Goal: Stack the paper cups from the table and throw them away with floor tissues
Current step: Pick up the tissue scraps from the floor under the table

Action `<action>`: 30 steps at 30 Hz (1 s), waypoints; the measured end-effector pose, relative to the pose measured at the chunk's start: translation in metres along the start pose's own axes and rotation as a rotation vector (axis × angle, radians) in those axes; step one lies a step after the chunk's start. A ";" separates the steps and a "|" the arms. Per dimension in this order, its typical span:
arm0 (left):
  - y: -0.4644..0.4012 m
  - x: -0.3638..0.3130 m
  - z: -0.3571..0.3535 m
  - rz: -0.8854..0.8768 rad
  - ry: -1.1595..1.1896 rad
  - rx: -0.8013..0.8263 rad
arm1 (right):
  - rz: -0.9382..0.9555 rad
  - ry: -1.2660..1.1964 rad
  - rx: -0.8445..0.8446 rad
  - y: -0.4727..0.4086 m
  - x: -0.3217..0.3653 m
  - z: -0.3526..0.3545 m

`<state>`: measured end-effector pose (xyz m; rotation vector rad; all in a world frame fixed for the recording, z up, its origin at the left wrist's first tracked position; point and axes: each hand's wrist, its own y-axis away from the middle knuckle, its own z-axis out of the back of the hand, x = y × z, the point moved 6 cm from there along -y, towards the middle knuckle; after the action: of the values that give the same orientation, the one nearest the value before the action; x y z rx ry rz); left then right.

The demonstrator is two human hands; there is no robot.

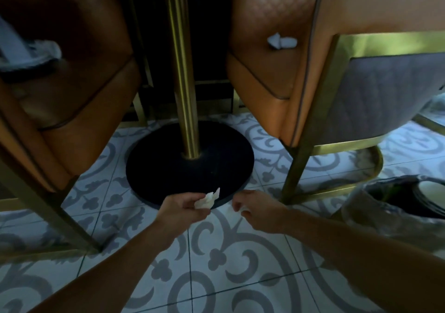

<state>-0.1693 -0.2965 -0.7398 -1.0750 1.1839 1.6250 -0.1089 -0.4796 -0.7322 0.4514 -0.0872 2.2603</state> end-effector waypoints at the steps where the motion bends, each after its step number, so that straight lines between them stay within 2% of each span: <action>1: 0.000 -0.004 -0.001 -0.011 0.021 -0.001 | 0.015 0.001 -0.011 0.002 0.002 0.008; 7: 0.007 -0.041 -0.023 -0.098 0.127 0.023 | 0.130 -0.030 -0.057 0.028 0.006 0.053; 10: 0.010 -0.064 -0.044 -0.157 0.123 0.063 | 0.119 -0.028 -0.086 0.047 -0.006 0.080; 15: 0.014 -0.090 -0.096 -0.213 0.082 0.142 | 0.044 -0.067 -0.233 0.087 -0.033 0.135; 21: 0.016 -0.124 -0.170 -0.309 -0.049 0.195 | -0.154 -0.119 -0.401 0.152 -0.095 0.186; 30: 0.017 -0.158 -0.284 -0.372 -0.093 0.293 | -0.488 -0.213 -0.816 0.245 -0.214 0.229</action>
<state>-0.0949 -0.5971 -0.6393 -0.9529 1.0487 1.1620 -0.0930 -0.8440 -0.5725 0.2256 -0.8717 1.5190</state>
